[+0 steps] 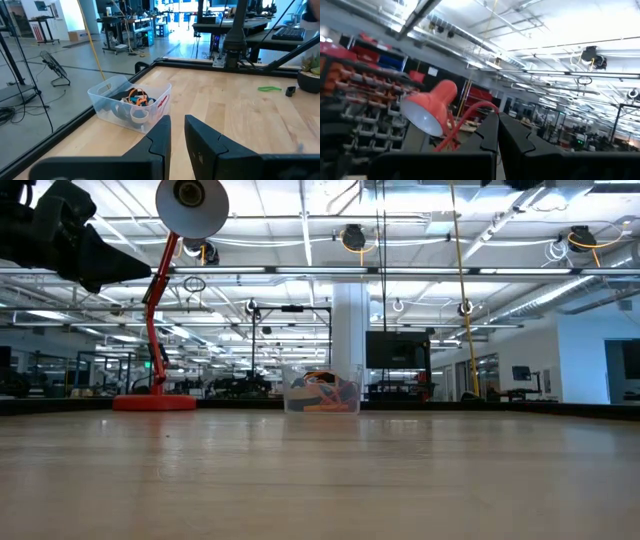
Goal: Pick and place rubber bands into bin
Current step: Put the red rubber band into the transparent bin
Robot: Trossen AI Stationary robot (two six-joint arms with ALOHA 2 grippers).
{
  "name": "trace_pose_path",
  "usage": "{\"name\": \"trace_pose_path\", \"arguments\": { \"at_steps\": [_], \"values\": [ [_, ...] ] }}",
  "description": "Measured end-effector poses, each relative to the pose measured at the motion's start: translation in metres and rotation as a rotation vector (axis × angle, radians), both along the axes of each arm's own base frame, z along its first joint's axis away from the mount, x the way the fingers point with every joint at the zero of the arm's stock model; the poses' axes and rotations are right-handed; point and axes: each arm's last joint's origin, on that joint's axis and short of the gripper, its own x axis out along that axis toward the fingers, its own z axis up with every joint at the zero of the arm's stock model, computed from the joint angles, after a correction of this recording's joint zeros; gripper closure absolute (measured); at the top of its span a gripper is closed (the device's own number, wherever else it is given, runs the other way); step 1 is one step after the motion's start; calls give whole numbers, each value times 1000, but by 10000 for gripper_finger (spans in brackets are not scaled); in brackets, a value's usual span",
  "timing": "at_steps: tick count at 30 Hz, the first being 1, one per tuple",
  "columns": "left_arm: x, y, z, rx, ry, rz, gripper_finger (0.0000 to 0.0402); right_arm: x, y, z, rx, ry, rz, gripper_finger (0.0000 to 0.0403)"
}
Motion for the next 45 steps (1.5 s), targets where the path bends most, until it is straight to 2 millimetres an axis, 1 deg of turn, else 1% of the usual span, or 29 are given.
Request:
{"name": "trace_pose_path", "arguments": {
  "at_steps": [4,6,11,16,19,22,29,33,39,45],
  "values": [
    [0,0,0,-1,1,0,339,20,-21,-11,2,56,-34,403],
    [0,0,0,-2,0,0,339,29,-32,-22,33,85,-51,403],
    [0,0,0,-2,2,0,339,49,-56,-61,157,201,-76,403],
    [0,0,0,-2,1,5,339,66,-69,-99,239,315,-91,403],
    [0,0,0,-2,1,7,339,73,-72,-116,256,365,-97,403],
    [0,0,0,-1,1,8,339,78,-74,-129,268,400,-98,403],
    [0,0,0,3,5,7,339,85,-77,-153,349,440,-94,403],
    [0,0,0,19,10,6,339,88,-78,-169,384,498,-98,403],
    [0,0,-1,24,14,6,339,86,-77,-187,473,611,-110,403],
    [0,0,-1,25,18,6,339,83,-76,-196,543,684,-123,403]
  ]
}}
